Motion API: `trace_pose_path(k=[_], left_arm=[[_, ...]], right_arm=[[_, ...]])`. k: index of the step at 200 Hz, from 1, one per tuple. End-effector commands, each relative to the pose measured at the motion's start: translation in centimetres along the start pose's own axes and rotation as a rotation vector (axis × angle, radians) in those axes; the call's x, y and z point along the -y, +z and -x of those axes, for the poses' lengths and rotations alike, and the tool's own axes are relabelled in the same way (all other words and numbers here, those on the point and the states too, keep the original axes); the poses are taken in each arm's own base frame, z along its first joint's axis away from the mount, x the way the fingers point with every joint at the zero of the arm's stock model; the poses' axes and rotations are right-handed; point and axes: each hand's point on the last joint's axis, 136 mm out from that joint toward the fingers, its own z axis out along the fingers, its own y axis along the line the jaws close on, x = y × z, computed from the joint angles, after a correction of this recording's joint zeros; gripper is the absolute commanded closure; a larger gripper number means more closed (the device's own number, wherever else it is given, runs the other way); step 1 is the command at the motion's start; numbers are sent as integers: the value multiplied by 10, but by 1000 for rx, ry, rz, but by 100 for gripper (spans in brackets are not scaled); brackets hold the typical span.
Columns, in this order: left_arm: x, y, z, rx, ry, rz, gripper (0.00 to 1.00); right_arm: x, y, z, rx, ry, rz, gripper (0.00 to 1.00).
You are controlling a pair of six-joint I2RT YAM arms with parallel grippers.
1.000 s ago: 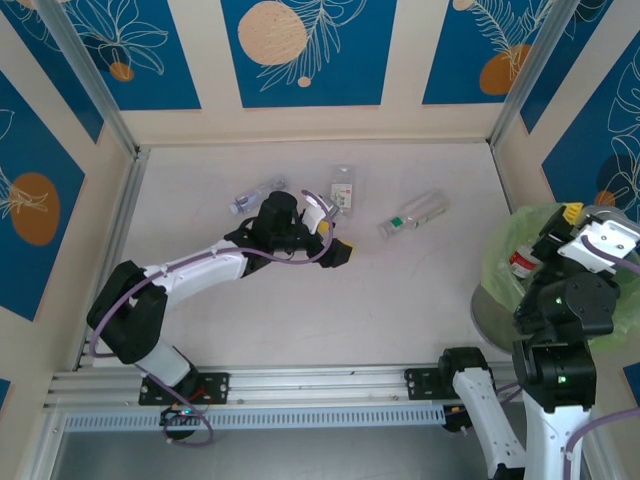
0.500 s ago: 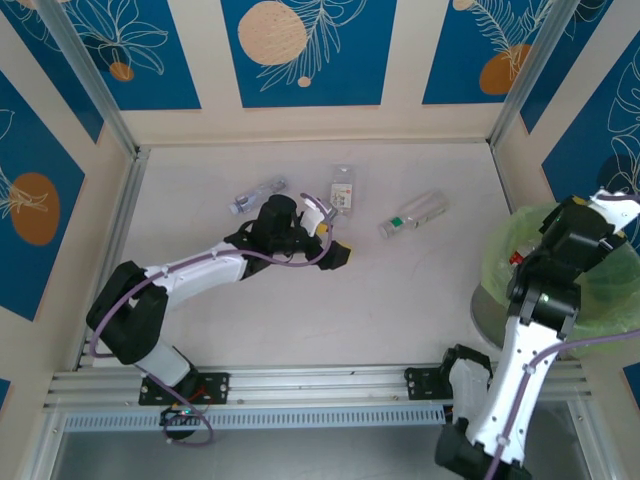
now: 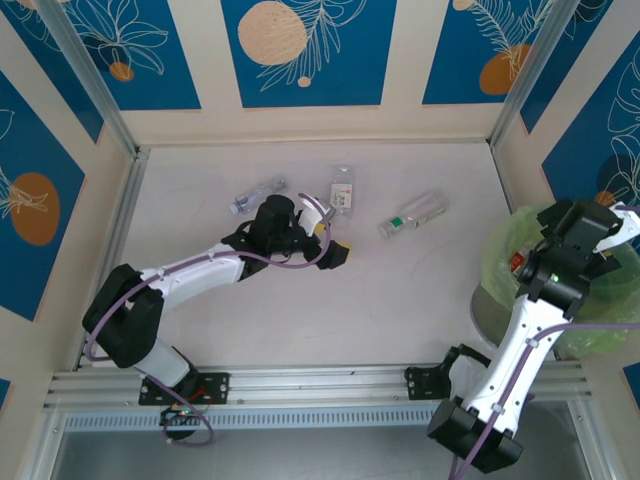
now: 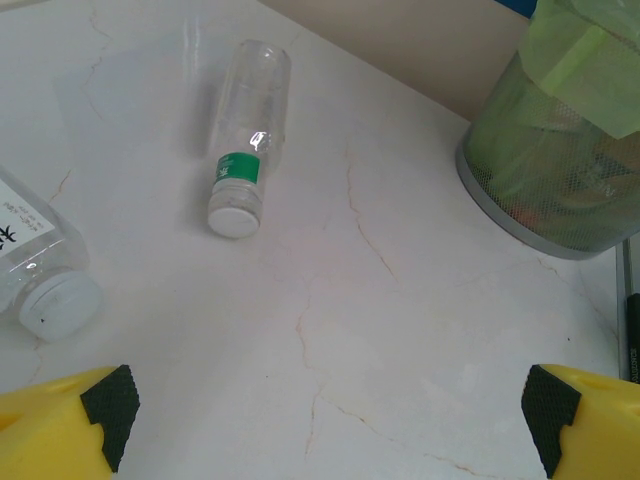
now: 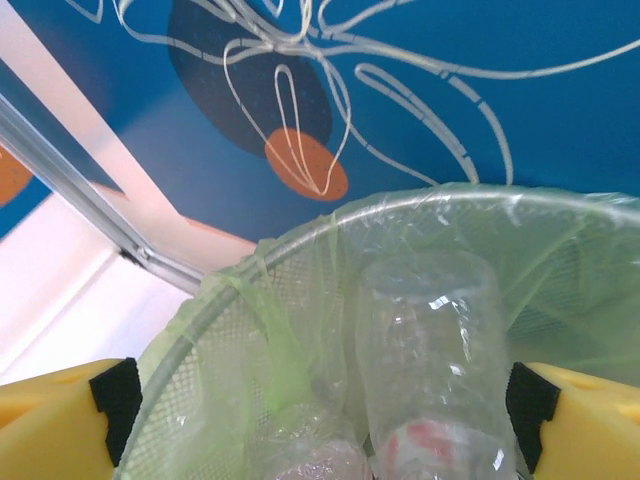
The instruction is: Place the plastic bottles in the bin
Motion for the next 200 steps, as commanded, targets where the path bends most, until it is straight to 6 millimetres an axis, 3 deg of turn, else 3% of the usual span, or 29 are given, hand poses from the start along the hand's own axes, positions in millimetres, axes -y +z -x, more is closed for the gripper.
trace_pose_path(k=[1, 38, 82, 132, 154, 183, 200], left_arm=[[1, 4, 9, 8, 21, 1, 0], [-13, 5, 10, 3, -10, 77, 0], [-44, 0, 6, 7, -67, 244, 0], [-91, -21, 0, 38, -190, 495, 0], [-97, -26, -2, 51, -211, 529, 0], [-97, -34, -2, 81, -237, 533, 0], [-110, -50, -4, 117, -295, 630, 0]], right_arm=[[4, -5, 7, 45, 28, -24, 1], [-7, -8, 6, 39, 29, 14, 0], [-52, -28, 5, 35, -9, 216, 1], [-139, -70, -16, -99, -86, 612, 1], [-173, -86, -30, -172, -148, 721, 1], [-215, -100, -64, -284, -239, 830, 1], [-236, -101, -90, -338, -297, 844, 1]])
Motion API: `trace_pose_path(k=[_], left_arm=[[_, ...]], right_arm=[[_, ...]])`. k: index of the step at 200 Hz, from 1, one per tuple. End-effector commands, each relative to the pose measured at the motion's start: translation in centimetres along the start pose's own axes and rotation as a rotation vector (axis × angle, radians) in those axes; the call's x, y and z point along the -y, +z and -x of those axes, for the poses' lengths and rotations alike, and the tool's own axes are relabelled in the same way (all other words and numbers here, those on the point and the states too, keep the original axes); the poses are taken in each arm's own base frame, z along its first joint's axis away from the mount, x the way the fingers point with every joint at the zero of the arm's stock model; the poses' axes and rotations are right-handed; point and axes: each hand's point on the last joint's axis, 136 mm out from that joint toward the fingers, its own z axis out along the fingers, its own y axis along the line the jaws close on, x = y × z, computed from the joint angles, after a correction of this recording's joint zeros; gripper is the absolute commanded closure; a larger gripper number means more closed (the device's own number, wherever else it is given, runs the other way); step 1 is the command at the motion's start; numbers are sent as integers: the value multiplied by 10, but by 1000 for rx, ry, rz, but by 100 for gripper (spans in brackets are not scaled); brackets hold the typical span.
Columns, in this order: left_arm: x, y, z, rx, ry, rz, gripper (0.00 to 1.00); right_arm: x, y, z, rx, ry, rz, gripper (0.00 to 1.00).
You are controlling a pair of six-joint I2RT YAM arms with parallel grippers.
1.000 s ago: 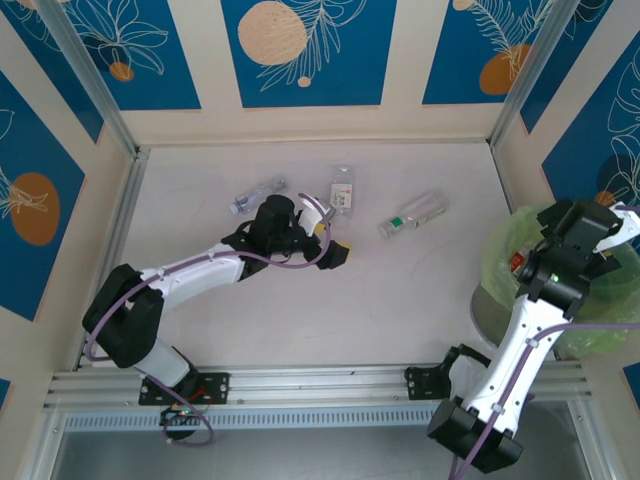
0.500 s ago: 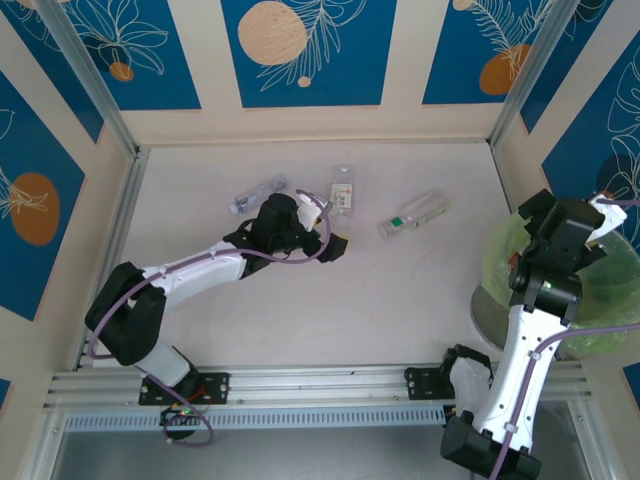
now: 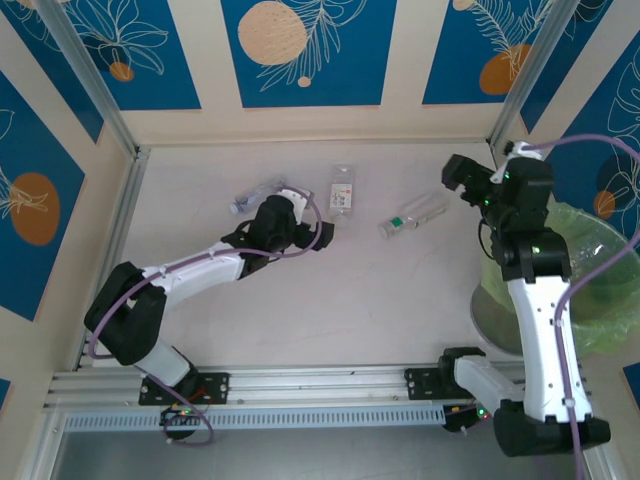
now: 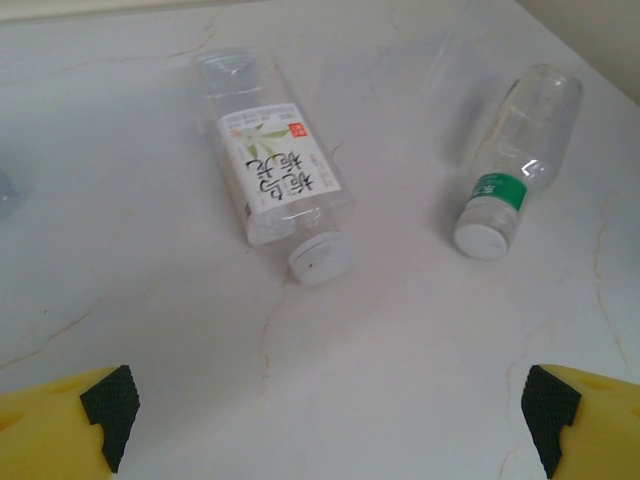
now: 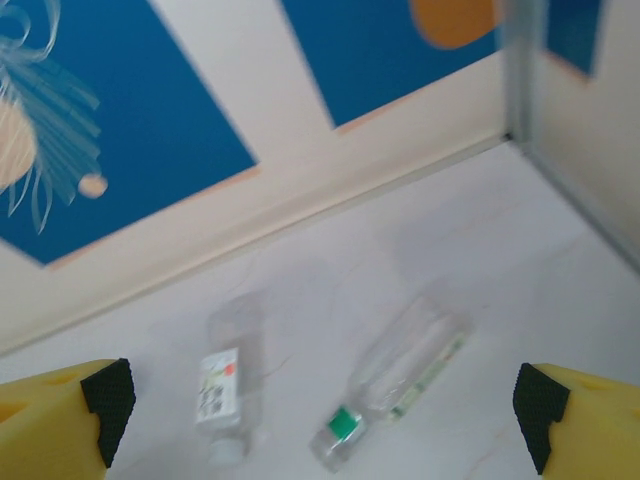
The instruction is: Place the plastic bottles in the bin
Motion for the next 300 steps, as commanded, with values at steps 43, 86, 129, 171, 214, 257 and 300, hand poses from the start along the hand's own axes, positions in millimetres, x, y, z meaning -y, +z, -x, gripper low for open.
trace_pose_path(k=[43, 86, 129, 171, 214, 257, 300], left_arm=[[-88, -41, -3, 161, -332, 353, 0], [-83, -50, -9, 154, -255, 302, 0], [-78, -54, -11, 115, -166, 286, 0], [-92, -70, -11, 140, -155, 365, 0], [-110, -85, -24, 120, -173, 473, 0], [-124, -105, -34, 133, -181, 548, 0], [-134, -122, -38, 157, -196, 603, 0]], right_arm=[[-49, 80, -68, -241, -96, -14, 1], [-51, 136, -114, -406, -85, -87, 0], [-30, 177, -150, -479, -79, -212, 1], [2, 206, -168, -521, -79, -354, 0], [30, 232, -173, -529, -41, -435, 0], [53, 250, -175, -552, 71, -488, 1], [76, 252, -191, -592, 104, -581, 0]])
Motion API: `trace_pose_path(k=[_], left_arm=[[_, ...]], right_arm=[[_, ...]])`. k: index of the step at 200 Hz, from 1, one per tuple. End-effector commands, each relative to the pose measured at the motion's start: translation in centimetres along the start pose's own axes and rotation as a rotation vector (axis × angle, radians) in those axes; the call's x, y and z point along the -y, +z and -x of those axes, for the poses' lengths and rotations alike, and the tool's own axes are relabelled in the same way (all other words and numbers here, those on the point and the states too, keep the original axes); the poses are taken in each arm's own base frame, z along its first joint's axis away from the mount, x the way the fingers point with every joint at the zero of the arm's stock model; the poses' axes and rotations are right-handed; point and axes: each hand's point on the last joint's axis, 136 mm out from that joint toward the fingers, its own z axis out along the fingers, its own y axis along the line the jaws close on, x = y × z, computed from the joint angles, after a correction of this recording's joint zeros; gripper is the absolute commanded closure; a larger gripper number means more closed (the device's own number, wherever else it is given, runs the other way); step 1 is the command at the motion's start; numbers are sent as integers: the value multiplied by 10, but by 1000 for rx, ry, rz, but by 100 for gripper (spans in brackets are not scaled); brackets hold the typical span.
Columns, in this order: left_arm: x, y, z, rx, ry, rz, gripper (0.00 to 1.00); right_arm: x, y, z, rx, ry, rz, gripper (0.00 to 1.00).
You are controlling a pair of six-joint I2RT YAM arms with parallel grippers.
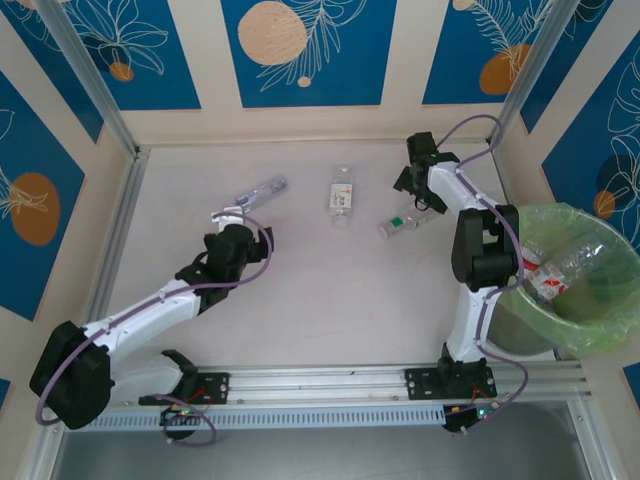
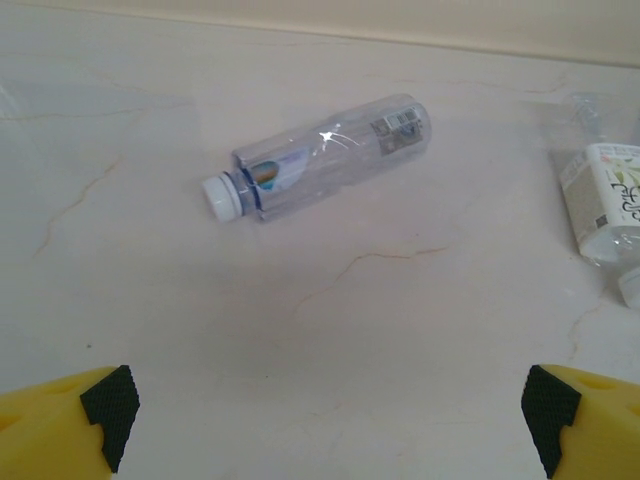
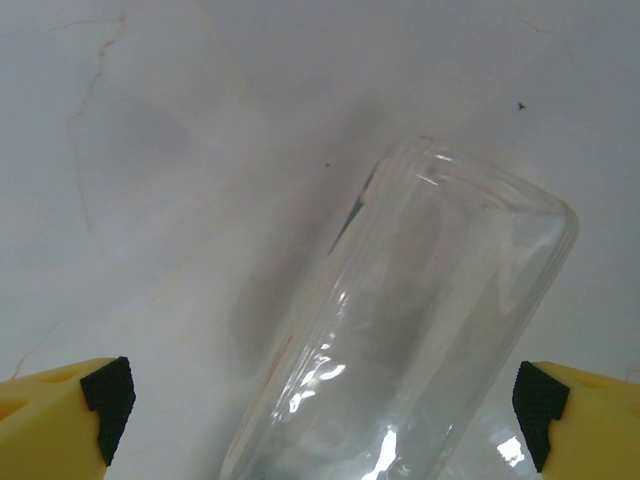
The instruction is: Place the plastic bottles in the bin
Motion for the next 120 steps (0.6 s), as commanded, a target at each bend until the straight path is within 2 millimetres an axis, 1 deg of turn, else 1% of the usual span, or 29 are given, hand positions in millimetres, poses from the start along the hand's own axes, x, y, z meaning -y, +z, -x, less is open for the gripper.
trace_pose_path(k=[1, 38, 67, 91, 106, 120], left_arm=[[-20, -6, -1, 18, -20, 74, 0], [-32, -9, -3, 29, -26, 127, 0], [-33, -9, -5, 24, -23, 124, 0], [-34, -9, -8, 16, -24, 128, 0], [-31, -8, -8, 19, -24, 112, 0], [-22, -6, -9, 6, -7, 64, 0]], right_arm=[[7, 6, -5, -32, 55, -37, 0], [12, 19, -8, -57, 105, -42, 0], [13, 32, -11, -79, 141, -39, 0], [11, 41, -15, -99, 149, -39, 3], [10, 48, -19, -112, 143, -40, 4], [10, 53, -22, -118, 143, -45, 5]])
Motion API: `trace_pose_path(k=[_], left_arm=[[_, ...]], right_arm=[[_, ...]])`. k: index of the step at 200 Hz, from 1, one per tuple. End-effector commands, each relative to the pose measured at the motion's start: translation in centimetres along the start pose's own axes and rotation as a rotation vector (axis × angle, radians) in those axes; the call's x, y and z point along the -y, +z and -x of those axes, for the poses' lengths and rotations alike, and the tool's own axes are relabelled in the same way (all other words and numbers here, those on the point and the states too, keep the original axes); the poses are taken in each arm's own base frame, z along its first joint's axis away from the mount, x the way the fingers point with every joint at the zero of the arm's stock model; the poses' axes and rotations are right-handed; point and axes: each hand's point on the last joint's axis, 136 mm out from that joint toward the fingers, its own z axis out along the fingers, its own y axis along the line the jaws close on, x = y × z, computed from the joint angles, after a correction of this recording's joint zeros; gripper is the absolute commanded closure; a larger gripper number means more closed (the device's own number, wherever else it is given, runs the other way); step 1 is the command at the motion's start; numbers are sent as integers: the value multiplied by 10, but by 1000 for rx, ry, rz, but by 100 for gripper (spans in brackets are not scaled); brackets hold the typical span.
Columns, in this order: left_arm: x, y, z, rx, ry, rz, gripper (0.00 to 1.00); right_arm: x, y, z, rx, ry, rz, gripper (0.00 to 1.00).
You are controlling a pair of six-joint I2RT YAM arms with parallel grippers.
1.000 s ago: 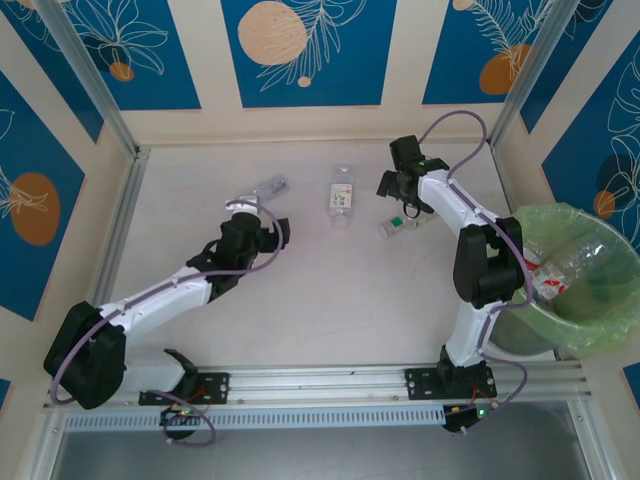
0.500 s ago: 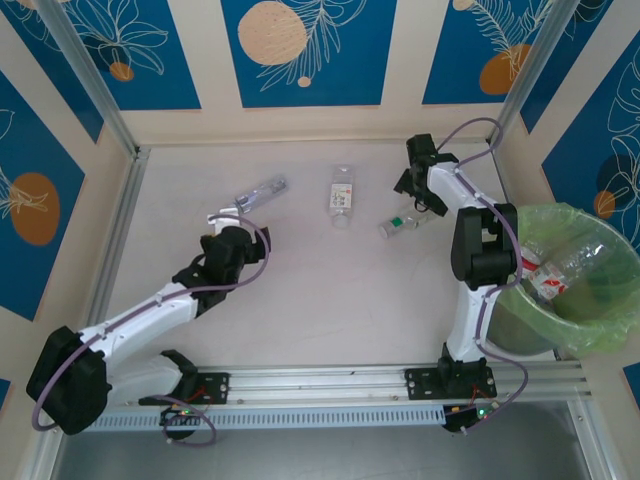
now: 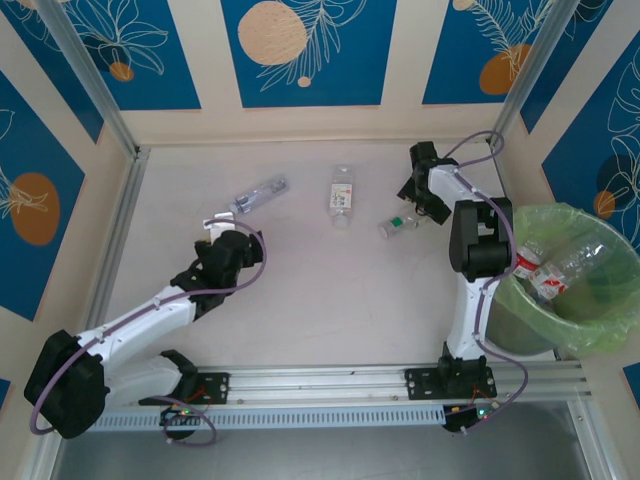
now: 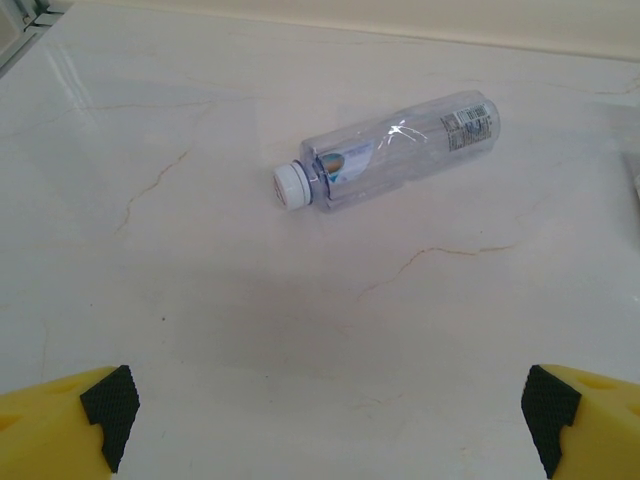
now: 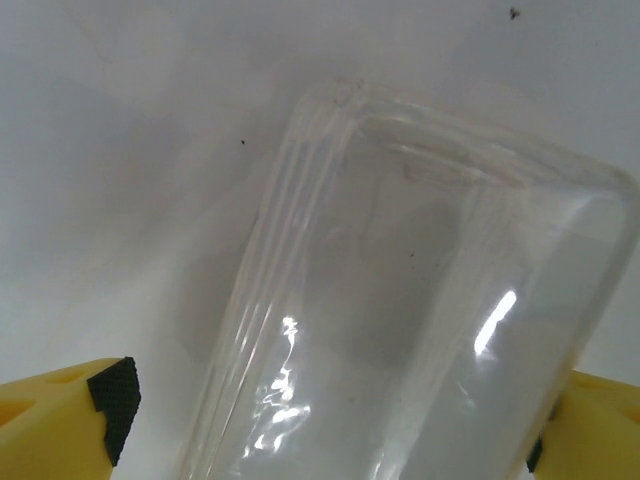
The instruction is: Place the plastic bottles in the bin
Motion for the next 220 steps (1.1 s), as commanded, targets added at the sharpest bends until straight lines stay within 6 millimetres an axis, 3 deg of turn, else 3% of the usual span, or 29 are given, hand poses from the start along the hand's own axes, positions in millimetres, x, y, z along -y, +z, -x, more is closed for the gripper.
trace_pose_path(k=[1, 32, 81, 133, 220], left_arm=[[2, 0, 0, 0, -4, -28, 0], [18, 3, 3, 24, -1, -107, 0], [16, 6, 3, 2, 12, -79, 0], [25, 11, -5, -55, 34, -109, 0], [42, 18, -10, -85, 50, -169, 0]], right_arm=[[-4, 10, -4, -19, 29, 8, 5], [-2, 19, -9, -19, 36, 0, 13], [-4, 18, -12, -3, 3, 38, 30], [-13, -3, -9, 56, -65, 107, 46], [-36, -44, -16, 124, -200, 197, 56]])
